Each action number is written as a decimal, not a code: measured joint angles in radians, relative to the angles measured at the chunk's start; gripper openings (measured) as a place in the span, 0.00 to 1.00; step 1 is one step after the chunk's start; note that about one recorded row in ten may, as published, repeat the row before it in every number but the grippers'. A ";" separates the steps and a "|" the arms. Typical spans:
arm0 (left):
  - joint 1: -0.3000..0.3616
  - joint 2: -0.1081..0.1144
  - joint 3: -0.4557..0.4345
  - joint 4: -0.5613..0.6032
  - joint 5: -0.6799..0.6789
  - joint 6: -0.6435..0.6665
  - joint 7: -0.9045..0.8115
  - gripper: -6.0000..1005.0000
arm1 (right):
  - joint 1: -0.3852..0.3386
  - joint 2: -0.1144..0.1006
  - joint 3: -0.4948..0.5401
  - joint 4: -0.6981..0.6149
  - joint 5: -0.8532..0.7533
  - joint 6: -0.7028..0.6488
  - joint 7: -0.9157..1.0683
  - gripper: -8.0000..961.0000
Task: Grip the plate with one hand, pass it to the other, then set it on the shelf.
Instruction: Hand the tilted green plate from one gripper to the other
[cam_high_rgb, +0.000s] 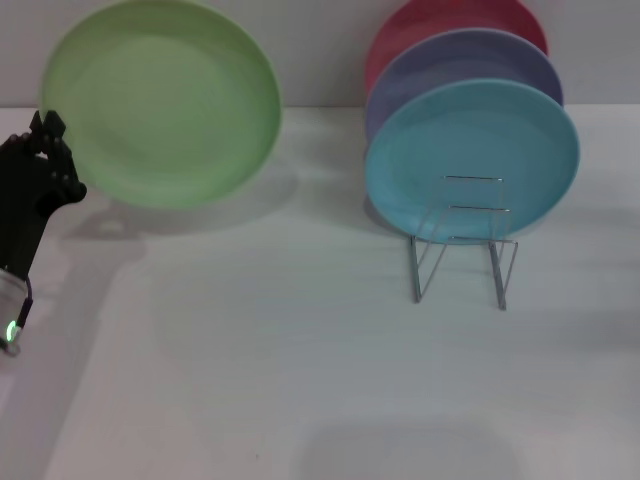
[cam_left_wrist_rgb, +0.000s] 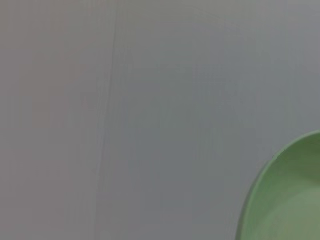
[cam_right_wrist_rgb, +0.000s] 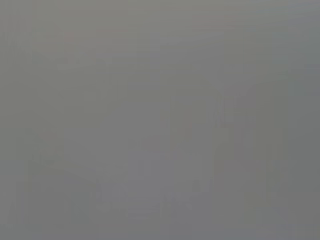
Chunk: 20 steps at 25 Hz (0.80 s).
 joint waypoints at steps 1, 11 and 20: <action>-0.002 0.000 0.018 0.043 0.001 0.048 -0.031 0.04 | -0.016 0.001 -0.012 0.020 0.000 -0.031 0.000 0.62; 0.027 -0.006 0.087 0.103 0.000 0.144 -0.075 0.04 | -0.146 0.004 -0.137 0.144 -0.009 -0.267 -0.002 0.62; 0.013 -0.012 0.137 0.103 -0.005 0.139 -0.062 0.04 | -0.186 0.005 -0.271 0.181 -0.023 -0.359 -0.004 0.52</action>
